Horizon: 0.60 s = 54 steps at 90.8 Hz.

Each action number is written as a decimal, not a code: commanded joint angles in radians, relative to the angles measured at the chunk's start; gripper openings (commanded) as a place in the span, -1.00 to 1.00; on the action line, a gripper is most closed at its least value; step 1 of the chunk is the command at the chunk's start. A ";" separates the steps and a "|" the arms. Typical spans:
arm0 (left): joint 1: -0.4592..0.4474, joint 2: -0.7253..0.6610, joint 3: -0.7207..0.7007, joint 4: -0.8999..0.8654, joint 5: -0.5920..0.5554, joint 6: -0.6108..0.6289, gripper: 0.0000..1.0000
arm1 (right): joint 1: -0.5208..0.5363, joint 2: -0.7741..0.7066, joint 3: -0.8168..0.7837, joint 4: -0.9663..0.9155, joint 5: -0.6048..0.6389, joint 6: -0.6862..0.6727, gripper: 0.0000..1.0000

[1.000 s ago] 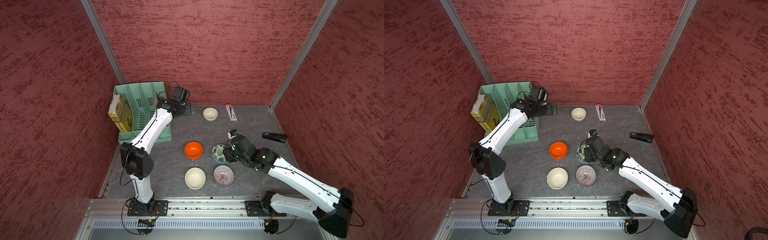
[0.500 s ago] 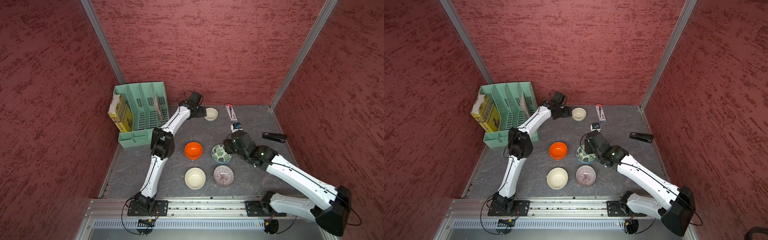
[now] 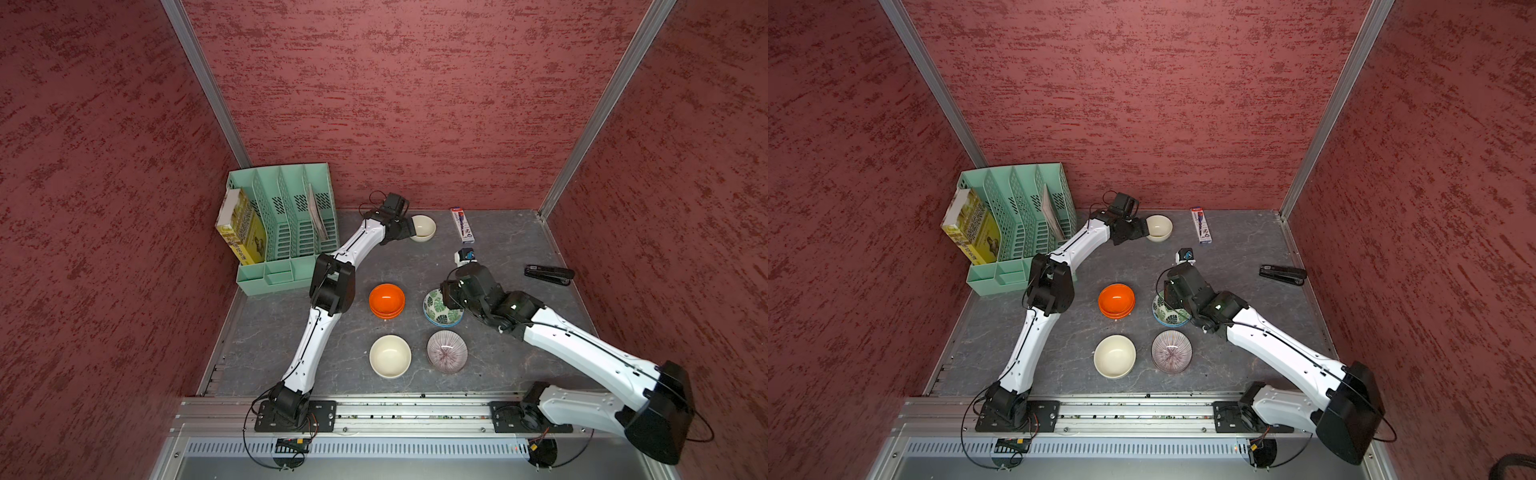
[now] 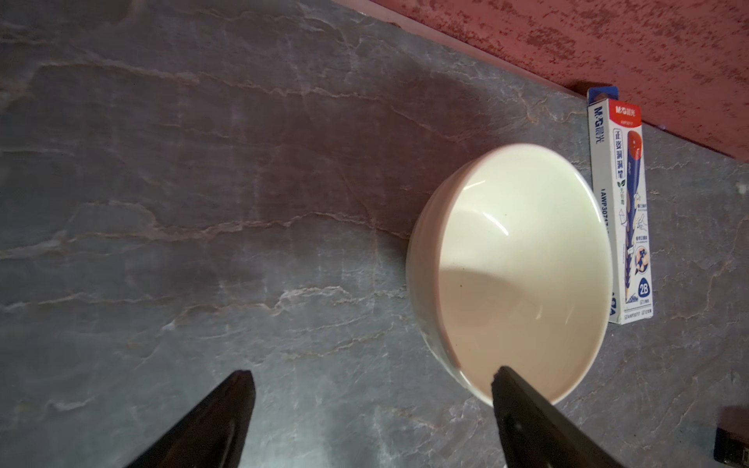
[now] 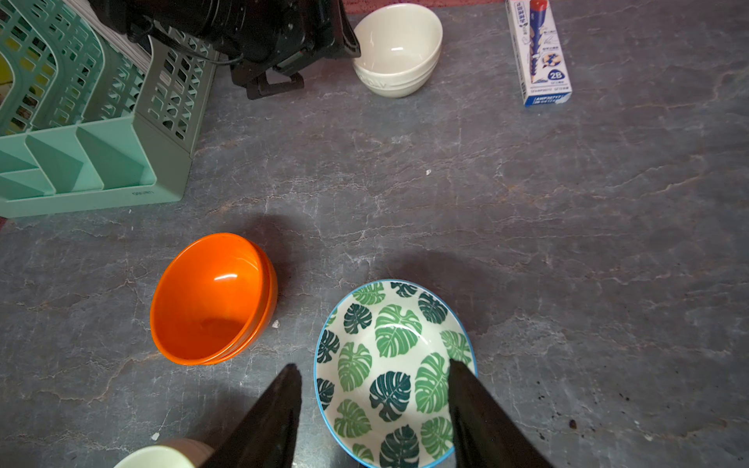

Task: Stack the bowls
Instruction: Pick up the bowl from the center of the board.

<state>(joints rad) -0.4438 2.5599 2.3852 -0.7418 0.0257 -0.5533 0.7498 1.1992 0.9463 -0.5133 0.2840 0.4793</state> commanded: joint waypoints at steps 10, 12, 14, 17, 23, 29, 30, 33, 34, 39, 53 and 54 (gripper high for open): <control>0.001 0.047 -0.001 0.051 -0.004 -0.036 0.87 | -0.002 0.027 -0.011 0.054 -0.035 0.018 0.20; 0.002 0.054 0.008 0.040 -0.009 -0.037 0.87 | -0.003 0.028 -0.011 0.055 -0.036 0.017 0.20; 0.002 0.061 0.017 0.028 -0.015 -0.035 0.87 | -0.003 0.027 -0.011 0.053 -0.036 0.015 0.20; 0.004 0.074 0.038 0.007 -0.022 -0.035 0.87 | -0.002 0.026 -0.011 0.055 -0.035 0.016 0.20; 0.006 0.096 0.071 -0.025 -0.024 -0.034 0.83 | -0.002 0.020 -0.011 0.054 -0.033 0.013 0.20; 0.008 0.102 0.076 -0.032 -0.023 -0.035 0.78 | -0.002 0.015 -0.009 0.050 -0.030 0.010 0.20; 0.008 0.101 0.075 -0.032 -0.023 -0.035 0.76 | -0.002 0.015 -0.009 0.050 -0.029 0.009 0.21; 0.008 0.098 0.071 -0.030 -0.025 -0.033 0.71 | -0.003 0.013 -0.009 0.049 -0.027 0.008 0.20; 0.008 0.097 0.069 -0.030 -0.026 -0.033 0.70 | -0.003 0.013 -0.009 0.048 -0.027 0.007 0.20; 0.008 0.088 0.054 -0.016 -0.031 -0.031 0.64 | -0.002 0.012 -0.011 0.049 -0.025 0.007 0.20; 0.014 0.080 0.043 0.009 -0.015 -0.029 0.40 | -0.004 0.021 -0.020 0.058 -0.031 0.007 0.20; 0.014 0.081 0.044 0.008 -0.011 -0.029 0.38 | -0.004 0.022 -0.021 0.057 -0.031 0.008 0.20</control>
<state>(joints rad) -0.4400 2.6335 2.4355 -0.7349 0.0177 -0.5907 0.7498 1.2259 0.9409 -0.4820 0.2592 0.4862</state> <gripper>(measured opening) 0.715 0.602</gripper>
